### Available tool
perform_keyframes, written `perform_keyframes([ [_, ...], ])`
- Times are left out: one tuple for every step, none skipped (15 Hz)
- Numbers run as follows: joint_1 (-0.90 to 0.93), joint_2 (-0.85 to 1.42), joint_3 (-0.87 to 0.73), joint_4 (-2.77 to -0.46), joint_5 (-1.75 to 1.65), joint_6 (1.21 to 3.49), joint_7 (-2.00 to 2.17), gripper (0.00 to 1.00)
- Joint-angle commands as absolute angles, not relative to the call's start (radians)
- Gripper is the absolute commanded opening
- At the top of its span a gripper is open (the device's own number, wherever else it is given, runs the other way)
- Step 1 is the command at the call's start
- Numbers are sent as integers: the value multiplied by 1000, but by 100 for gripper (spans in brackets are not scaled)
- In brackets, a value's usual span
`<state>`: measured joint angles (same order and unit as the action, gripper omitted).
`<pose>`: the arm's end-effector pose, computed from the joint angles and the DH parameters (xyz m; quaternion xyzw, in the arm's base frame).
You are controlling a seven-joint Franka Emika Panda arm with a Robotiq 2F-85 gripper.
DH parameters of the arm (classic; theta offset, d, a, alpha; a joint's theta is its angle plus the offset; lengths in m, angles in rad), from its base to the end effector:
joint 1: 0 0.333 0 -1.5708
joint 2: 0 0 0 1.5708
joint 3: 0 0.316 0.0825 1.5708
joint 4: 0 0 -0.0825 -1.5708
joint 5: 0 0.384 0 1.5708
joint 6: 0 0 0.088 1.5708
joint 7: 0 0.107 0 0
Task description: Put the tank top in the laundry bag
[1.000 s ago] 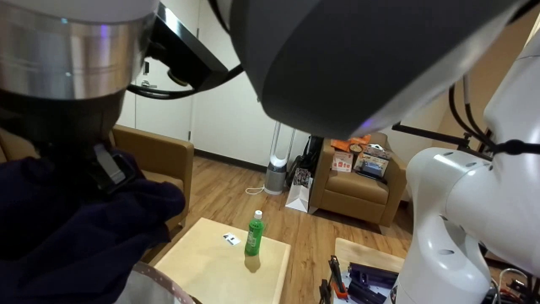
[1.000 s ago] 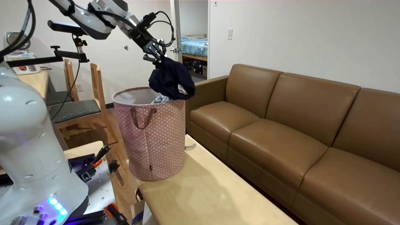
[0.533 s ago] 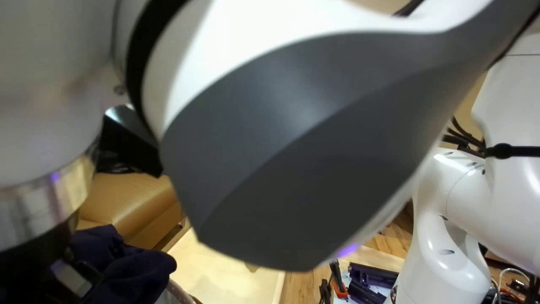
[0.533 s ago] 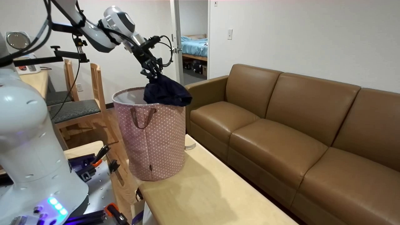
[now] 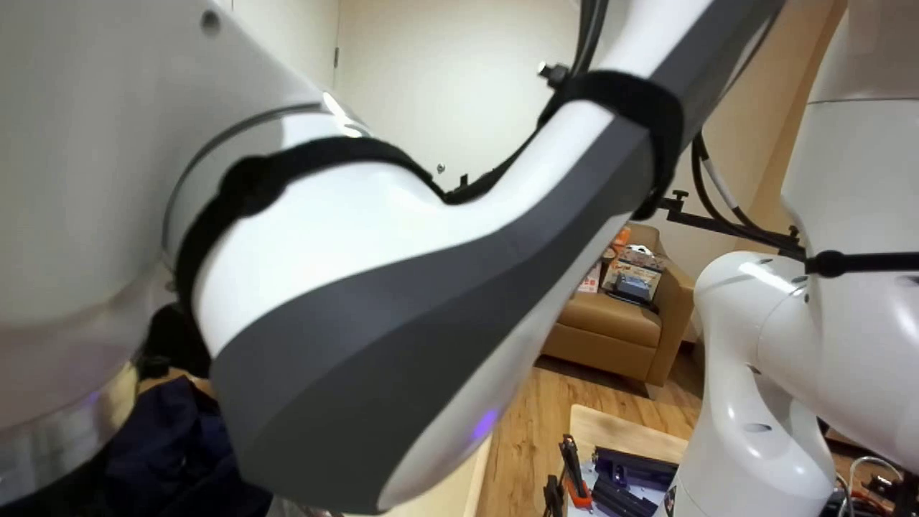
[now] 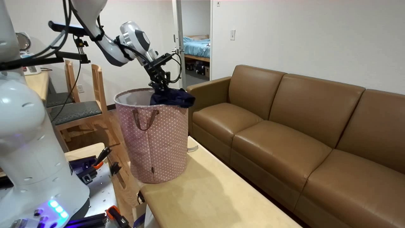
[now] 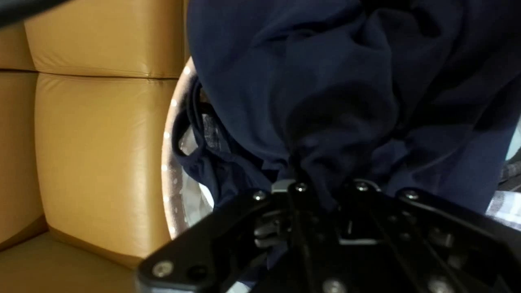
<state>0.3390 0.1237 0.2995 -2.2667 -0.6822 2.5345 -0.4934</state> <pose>0.4330 0.3293 0.3203 0.6586 0.7233 0.0888 0.1878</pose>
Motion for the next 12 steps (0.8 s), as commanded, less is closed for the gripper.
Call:
perform_keyframes([
  [324,157,311,-2247,-636,2590,-497,6],
  [328,165,312,-2244,-637,2604,-484,6],
  [329,190,320,-2233,-615,2632,-501,6],
  [329,203,323,-2227,-598,2647,-506,6],
  [326,225,332,-2220,-562,2663,-521,6],
  [323,240,338,-2219,-532,2681,-530,6],
  [323,255,344,-2216,-507,2692,-532,6],
  [321,268,349,-2214,-482,2706,-536,6],
  [322,275,348,-2212,-465,2710,-524,6],
  [321,282,347,-2211,-455,2716,-523,6],
  [326,275,337,-2217,-464,2717,-498,6],
  [329,273,331,-2217,-468,2717,-484,7],
])
